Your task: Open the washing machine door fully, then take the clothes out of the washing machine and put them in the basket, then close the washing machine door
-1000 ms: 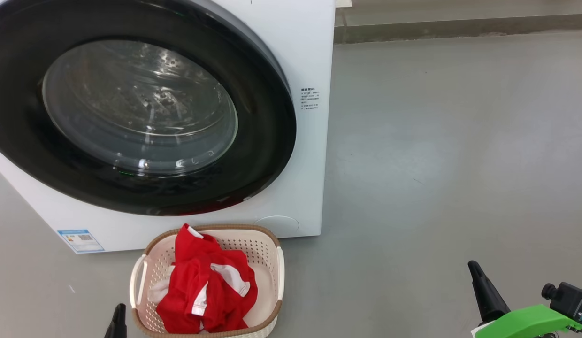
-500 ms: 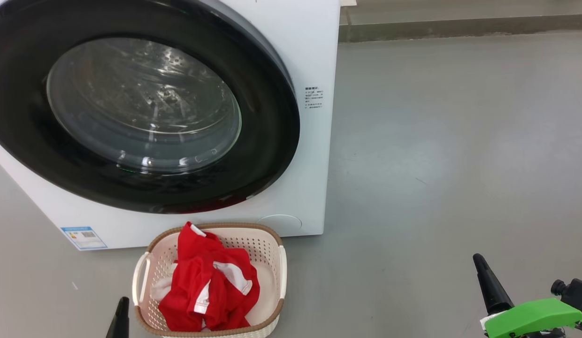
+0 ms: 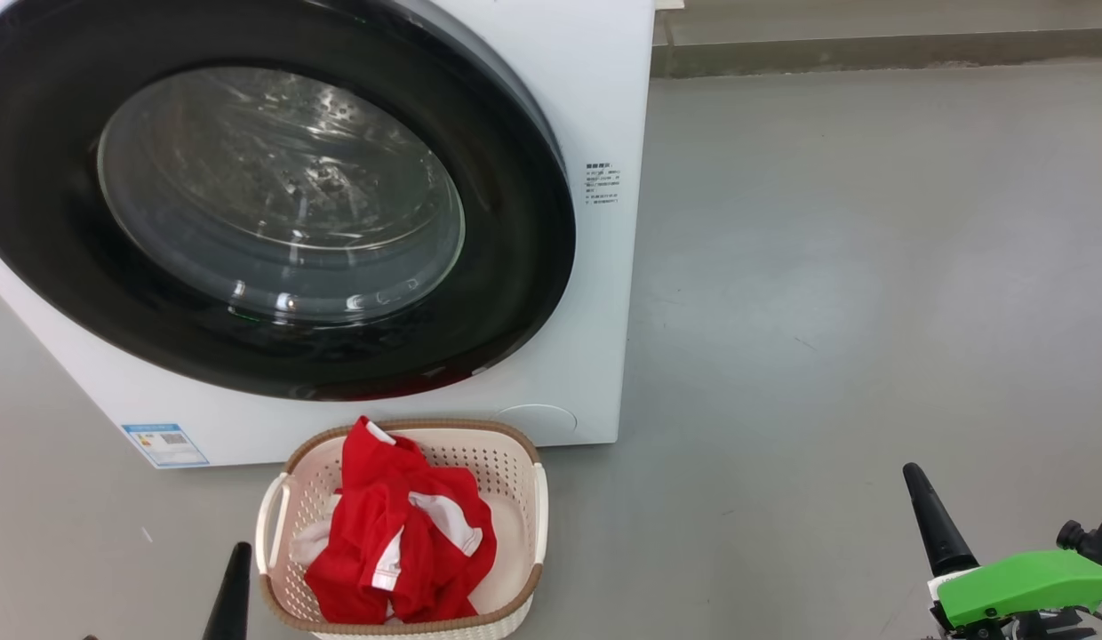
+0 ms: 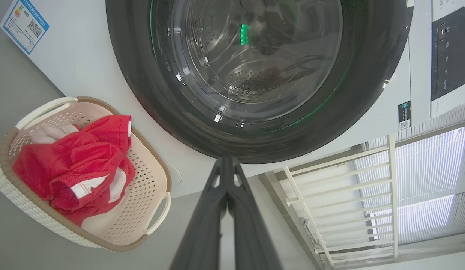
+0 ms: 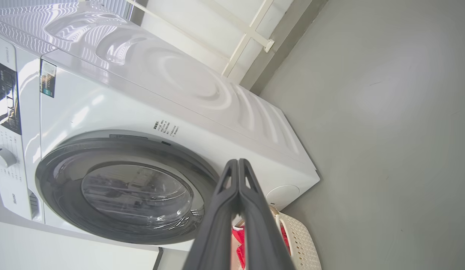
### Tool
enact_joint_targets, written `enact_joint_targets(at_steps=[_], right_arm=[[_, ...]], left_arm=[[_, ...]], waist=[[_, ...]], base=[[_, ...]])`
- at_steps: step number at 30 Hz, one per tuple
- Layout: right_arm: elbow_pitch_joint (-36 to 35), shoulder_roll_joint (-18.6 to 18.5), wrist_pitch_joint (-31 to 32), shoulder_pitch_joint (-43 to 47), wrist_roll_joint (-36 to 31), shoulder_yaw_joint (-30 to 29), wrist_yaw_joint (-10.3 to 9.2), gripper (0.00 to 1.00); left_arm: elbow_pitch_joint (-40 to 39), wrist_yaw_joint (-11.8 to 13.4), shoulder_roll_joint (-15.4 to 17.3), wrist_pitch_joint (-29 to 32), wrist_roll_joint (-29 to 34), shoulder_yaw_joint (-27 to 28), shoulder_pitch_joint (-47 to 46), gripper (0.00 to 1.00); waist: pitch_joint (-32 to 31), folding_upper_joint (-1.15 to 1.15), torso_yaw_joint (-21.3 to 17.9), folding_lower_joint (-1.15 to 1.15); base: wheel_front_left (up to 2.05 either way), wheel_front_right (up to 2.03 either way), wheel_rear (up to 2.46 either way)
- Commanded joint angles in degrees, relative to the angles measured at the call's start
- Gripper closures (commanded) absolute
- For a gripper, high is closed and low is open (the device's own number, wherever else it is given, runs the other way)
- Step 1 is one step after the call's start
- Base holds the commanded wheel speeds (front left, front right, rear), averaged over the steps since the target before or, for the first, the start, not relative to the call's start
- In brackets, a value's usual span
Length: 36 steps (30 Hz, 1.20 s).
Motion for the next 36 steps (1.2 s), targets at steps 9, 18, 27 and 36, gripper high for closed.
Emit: enact_joint_targets(at_steps=[9, 18, 27, 36], right_arm=[[-2.4, 0.1, 2.1, -3.5, 6.7, -0.5, 0.0, 1.0], [-2.9, 0.6, 3.6, -4.2, 11.6, -1.5, -0.02, 1.0], [-3.5, 1.0, 5.1, -4.8, 16.6, -2.5, -0.03, 1.0], [-4.0, 1.4, 6.5, -5.4, 20.9, -3.3, -0.05, 1.0]], left_arm=[[-1.2, -0.3, 0.5, 1.9, -7.0, 1.1, -3.9, 1.0], [-1.1, -0.3, 0.3, 3.4, -12.3, 1.1, -5.1, 1.0], [-1.1, -0.4, 0.2, 4.9, -17.7, 1.0, -6.2, 1.0], [-1.0, -0.4, 0.1, 6.2, -22.5, 1.0, -7.2, 1.0]], waist=[[0.1, 0.0, 0.4, 0.0], [0.2, 0.0, 0.8, 0.0], [0.3, 0.0, 1.2, 0.0], [0.3, 0.0, 1.5, 0.0]], base=[[0.0, 0.0, 0.0], [0.0, 0.0, 0.0], [0.0, 0.0, 0.0], [0.0, 0.0, 0.0]])
